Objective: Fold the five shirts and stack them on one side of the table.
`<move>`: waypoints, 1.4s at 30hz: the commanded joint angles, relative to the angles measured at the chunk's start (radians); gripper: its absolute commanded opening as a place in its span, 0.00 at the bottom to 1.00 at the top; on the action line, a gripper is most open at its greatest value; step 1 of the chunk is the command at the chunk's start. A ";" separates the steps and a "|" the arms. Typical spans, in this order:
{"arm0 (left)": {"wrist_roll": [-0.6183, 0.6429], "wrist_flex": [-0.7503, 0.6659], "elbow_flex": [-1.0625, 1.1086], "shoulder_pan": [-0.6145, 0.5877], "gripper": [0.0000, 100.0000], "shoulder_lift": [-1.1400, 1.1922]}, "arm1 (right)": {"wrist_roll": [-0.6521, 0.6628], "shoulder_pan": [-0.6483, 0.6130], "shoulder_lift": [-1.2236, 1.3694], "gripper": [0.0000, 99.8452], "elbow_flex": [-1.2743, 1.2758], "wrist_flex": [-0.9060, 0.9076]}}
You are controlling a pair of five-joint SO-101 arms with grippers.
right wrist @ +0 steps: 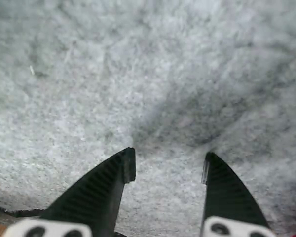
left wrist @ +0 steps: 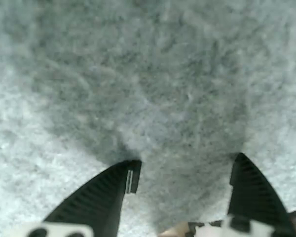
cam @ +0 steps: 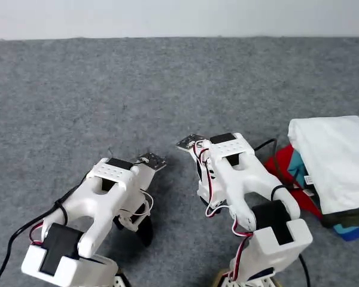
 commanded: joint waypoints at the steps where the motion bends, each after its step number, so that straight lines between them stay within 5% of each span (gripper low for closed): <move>1: -0.011 -0.057 0.007 -0.003 0.31 -0.002 | 0.003 -0.005 0.096 0.22 0.020 0.002; 42: -0.011 -0.127 0.041 0.000 0.31 -0.002 | 0.003 -0.005 0.096 0.22 0.020 0.002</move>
